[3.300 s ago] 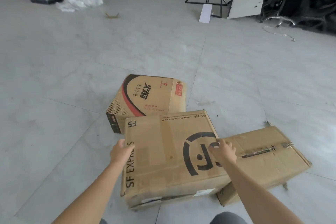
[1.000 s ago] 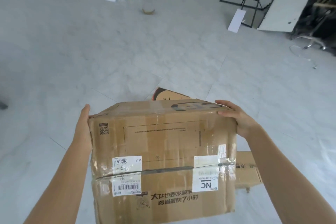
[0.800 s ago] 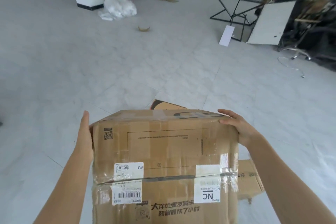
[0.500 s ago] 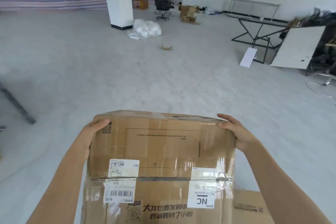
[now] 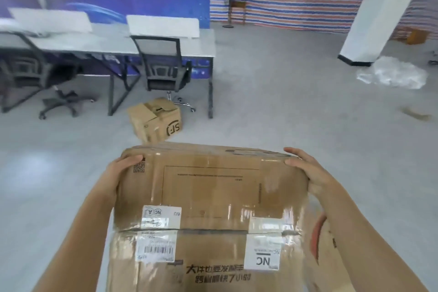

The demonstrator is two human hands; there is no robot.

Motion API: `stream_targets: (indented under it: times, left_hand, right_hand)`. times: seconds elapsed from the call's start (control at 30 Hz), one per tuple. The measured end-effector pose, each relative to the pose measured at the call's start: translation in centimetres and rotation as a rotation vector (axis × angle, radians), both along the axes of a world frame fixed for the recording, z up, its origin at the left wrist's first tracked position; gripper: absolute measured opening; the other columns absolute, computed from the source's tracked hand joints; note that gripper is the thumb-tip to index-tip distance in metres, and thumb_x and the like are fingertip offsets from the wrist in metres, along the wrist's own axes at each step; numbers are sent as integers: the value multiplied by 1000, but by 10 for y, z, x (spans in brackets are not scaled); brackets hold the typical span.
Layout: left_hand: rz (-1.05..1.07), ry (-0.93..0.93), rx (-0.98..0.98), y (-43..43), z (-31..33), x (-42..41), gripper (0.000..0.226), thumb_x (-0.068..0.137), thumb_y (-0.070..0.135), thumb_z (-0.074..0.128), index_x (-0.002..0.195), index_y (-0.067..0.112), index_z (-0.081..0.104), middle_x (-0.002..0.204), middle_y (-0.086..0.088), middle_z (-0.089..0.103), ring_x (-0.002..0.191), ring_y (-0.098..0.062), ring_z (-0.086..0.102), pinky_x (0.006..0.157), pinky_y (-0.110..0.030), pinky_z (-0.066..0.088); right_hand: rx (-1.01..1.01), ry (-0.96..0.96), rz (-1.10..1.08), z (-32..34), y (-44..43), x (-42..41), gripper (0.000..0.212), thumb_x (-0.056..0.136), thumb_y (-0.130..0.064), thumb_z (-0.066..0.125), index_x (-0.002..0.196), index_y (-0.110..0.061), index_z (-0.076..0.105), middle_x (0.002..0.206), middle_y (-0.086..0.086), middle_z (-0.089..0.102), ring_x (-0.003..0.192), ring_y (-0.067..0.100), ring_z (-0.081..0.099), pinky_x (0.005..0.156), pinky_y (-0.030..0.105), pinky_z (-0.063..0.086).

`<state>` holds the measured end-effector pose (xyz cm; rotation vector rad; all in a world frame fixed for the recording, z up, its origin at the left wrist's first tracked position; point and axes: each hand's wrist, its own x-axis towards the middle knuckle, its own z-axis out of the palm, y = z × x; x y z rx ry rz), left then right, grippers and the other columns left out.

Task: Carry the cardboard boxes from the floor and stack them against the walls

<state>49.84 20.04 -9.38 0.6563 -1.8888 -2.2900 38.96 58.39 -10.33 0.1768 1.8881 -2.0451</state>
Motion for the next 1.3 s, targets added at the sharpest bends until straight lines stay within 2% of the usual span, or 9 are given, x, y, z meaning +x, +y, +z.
stream_targets:
  times: [0.1, 0.2, 0.4, 0.53, 0.63, 0.77, 0.9, 1.1, 1.3]
  left_hand:
    - [161, -41, 22, -30, -7, 52, 40, 89, 10, 50, 59, 22, 74, 60, -1, 70, 51, -12, 66, 64, -32, 49]
    - [316, -39, 73, -60, -9, 97, 28, 89, 9, 50, 70, 15, 70, 60, 0, 69, 50, -12, 65, 54, -23, 54]
    - [627, -23, 113, -135, -13, 192, 8, 88, 14, 52, 83, 16, 57, 60, 1, 66, 46, -10, 62, 62, -30, 46]
    - [796, -83, 136, -191, -8, 249, 12, 87, 20, 55, 81, 13, 61, 52, 0, 67, 41, -13, 61, 54, -26, 50]
    - [888, -65, 121, -230, -3, 283, 12, 88, 19, 55, 81, 13, 62, 53, 0, 67, 42, -12, 62, 53, -25, 51]
    - [980, -33, 124, -273, 0, 318, 12, 89, 19, 54, 83, 13, 62, 56, 1, 69, 45, -12, 64, 52, -23, 51]
    - [1041, -28, 107, -314, -4, 321, 8, 89, 18, 55, 87, 14, 62, 57, 1, 69, 47, -12, 64, 49, -23, 51]
    - [1077, -69, 147, -378, -13, 266, 14, 89, 20, 55, 84, 10, 63, 57, -2, 69, 45, -14, 64, 43, -22, 52]
    - [1174, -73, 150, -447, -13, 196, 15, 90, 20, 54, 82, 10, 63, 57, -2, 69, 46, -14, 65, 46, -23, 53]
  right_hand:
    - [1, -22, 162, -10, -53, -10, 24, 87, -1, 54, 100, -19, 60, 73, 3, 69, 53, 10, 65, 47, 20, 51]
    - [20, -37, 338, -11, -112, -11, 22, 87, -3, 55, 104, -16, 59, 83, 7, 64, 55, 8, 65, 49, 18, 51]
    - [37, 5, 648, -1, -264, -1, 31, 72, -10, 67, 102, -18, 59, 77, 7, 64, 55, 11, 65, 49, 21, 51]
    - [38, 42, 788, -4, -370, 17, 45, 53, -22, 72, 97, -23, 64, 95, 7, 63, 83, 18, 63, 77, 34, 52]
    - [31, 85, 873, -11, -443, 32, 42, 39, -34, 73, 81, -35, 73, 110, 9, 58, 110, 25, 50, 103, 46, 36]
    - [53, 89, 992, -19, -528, 47, 50, 45, -30, 73, 95, -32, 72, 103, 4, 60, 98, 18, 56, 90, 36, 42]
    - [72, 87, 1052, -30, -593, 39, 39, 69, -18, 69, 108, -22, 66, 77, -4, 65, 69, 6, 63, 66, 25, 49]
    - [78, 66, 1118, -42, -680, -18, 44, 38, -37, 72, 82, -38, 73, 101, 2, 59, 113, 23, 47, 107, 47, 30]
    - [66, 58, 1203, -41, -784, -92, 50, 38, -36, 73, 89, -35, 71, 116, 11, 59, 112, 26, 50, 104, 46, 36]
